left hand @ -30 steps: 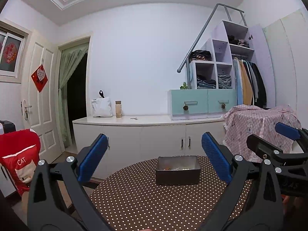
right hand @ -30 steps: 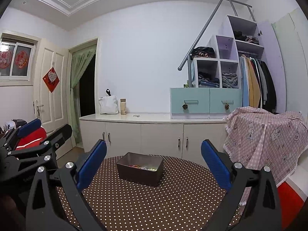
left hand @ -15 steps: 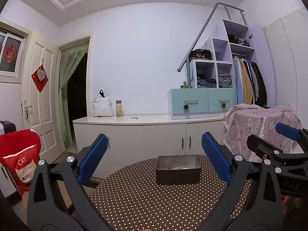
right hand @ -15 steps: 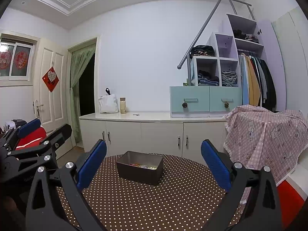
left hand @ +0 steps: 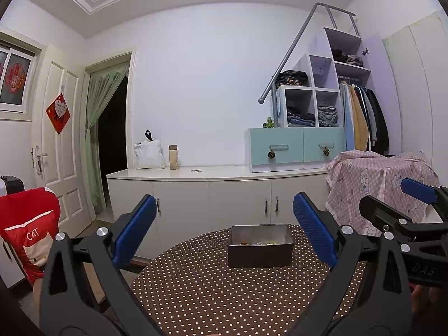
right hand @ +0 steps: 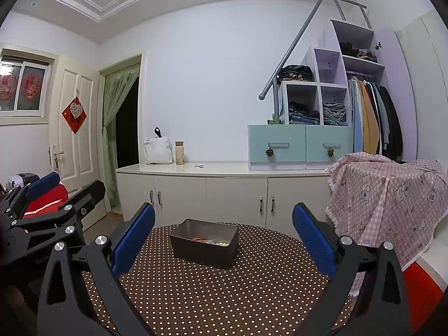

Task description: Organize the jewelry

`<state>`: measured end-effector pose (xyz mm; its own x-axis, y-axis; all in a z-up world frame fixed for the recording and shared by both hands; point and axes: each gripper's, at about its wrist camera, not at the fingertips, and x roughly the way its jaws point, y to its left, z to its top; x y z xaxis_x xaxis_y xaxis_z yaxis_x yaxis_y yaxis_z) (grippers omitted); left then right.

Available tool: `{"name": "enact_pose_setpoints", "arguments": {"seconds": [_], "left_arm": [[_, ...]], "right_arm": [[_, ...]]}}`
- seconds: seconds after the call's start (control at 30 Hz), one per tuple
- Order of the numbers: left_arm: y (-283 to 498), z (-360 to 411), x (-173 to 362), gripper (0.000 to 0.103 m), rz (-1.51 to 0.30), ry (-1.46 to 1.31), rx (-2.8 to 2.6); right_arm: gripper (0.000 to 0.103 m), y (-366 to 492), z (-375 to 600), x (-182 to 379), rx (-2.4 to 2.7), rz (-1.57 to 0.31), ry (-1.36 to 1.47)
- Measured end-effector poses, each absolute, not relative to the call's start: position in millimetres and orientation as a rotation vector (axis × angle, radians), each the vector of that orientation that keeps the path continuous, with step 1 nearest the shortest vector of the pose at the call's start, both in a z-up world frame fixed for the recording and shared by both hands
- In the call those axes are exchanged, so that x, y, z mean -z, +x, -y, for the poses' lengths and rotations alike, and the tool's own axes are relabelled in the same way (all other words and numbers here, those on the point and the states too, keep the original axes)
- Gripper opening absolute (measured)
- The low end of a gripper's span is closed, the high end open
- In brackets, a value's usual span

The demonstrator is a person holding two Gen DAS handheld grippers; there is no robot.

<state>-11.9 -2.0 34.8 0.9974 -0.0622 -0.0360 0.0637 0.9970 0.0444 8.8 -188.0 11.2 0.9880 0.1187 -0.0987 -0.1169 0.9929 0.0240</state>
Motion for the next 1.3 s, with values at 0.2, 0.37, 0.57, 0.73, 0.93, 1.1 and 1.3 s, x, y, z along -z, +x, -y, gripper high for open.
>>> {"name": "enact_pose_setpoints", "arguments": {"seconds": [0.2, 0.37, 0.57, 0.73, 0.93, 1.1, 1.3], "left_arm": [[-10.0, 1.7, -35.5, 0.096, -0.034, 0.047, 0.059], [-10.7, 1.9, -34.8, 0.096, -0.022, 0.05, 0.047], [-9.6, 1.8, -34.9, 0.096, -0.025, 0.049, 0.051], [-9.8, 2.8, -33.7, 0.096, -0.025, 0.051, 0.049], [-9.2, 3.5, -32.0, 0.096, -0.031, 0.049, 0.052], [-9.0, 3.1, -32.2, 0.096, -0.032, 0.049, 0.052], [-8.7, 2.4, -32.1, 0.096, -0.034, 0.048, 0.055]], "right_arm": [[0.095, 8.6, 187.9, -10.8, -0.123, -0.102, 0.02], [0.095, 9.9, 189.1, -10.9, -0.124, -0.103, 0.021], [0.095, 11.4, 189.3, -10.8, -0.126, -0.105, 0.023], [0.095, 14.2, 191.3, -10.4, -0.127, -0.109, 0.024], [0.095, 15.2, 192.0, -9.6, -0.127, -0.111, 0.025], [0.095, 15.3, 191.5, -8.5, -0.126, -0.113, 0.026], [0.095, 14.1, 190.1, -6.7, -0.127, -0.115, 0.028]]}}
